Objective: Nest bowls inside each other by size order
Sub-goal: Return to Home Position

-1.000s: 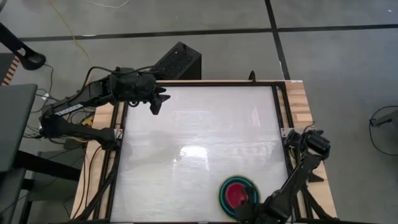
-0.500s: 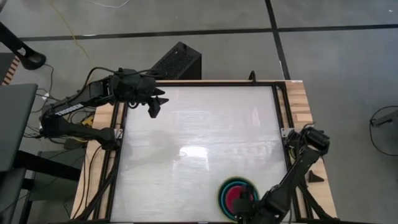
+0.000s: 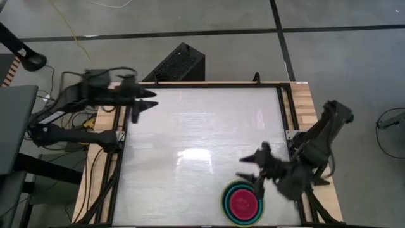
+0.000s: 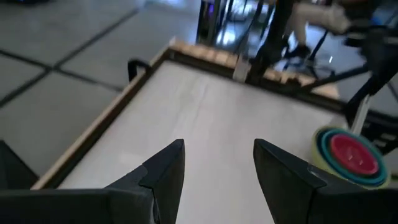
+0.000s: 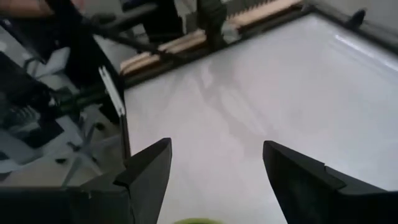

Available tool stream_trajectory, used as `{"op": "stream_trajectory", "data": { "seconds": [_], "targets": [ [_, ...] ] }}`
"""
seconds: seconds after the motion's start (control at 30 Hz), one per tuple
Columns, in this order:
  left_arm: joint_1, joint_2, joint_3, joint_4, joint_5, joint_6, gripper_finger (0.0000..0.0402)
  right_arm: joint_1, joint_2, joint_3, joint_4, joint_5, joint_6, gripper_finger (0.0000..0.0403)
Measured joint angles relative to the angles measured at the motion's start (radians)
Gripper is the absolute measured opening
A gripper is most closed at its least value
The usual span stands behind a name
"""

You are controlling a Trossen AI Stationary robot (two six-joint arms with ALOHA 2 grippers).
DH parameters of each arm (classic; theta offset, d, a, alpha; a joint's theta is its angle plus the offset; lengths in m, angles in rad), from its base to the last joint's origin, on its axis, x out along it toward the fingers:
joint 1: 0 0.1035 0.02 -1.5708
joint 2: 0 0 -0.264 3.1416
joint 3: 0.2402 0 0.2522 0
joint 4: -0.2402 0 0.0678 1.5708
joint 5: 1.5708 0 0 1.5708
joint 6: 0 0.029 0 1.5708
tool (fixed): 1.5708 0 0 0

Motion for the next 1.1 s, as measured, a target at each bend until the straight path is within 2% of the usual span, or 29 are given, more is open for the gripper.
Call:
{"op": "stream_trajectory", "data": {
  "seconds": [0.17, 0.3, 0.37, 0.47, 0.73, 0.93, 1.1],
  "targets": [
    [0.0, -0.117, 0.0, -0.026, -0.003, -0.028, 0.018, -0.023, -0.113, 0.0, -0.137, 0.045, -0.034, 0.029],
    [0.0, -0.191, 0.0, -0.1, -0.021, -0.053, 0.018, -0.022, -0.186, -0.005, -0.286, 0.099, 0.041, 0.029],
    [0.0, -0.229, -0.022, -0.094, -0.027, -0.067, 0.018, -0.022, -0.23, -0.037, -0.311, 0.1, 0.061, 0.029],
    [0.0, -0.305, -0.121, -0.035, -0.027, -0.1, 0.018, -0.022, -0.311, -0.139, -0.265, 0.097, 0.072, 0.029],
    [0.0, -0.493, -0.501, 0.187, 0.001, -0.238, 0.018, -0.023, -0.567, -0.502, 0.068, 0.094, 0.067, 0.029],
    [0.0, -0.569, -0.676, 0.361, 0.028, -0.318, 0.018, -0.027, -0.735, -0.787, 0.468, 0.105, -0.032, 0.029],
    [0.0, -0.596, -0.796, 0.451, 0.053, -0.355, 0.018, -0.085, -0.775, -0.971, 0.768, 0.095, -0.151, 0.029]
  ]
}}
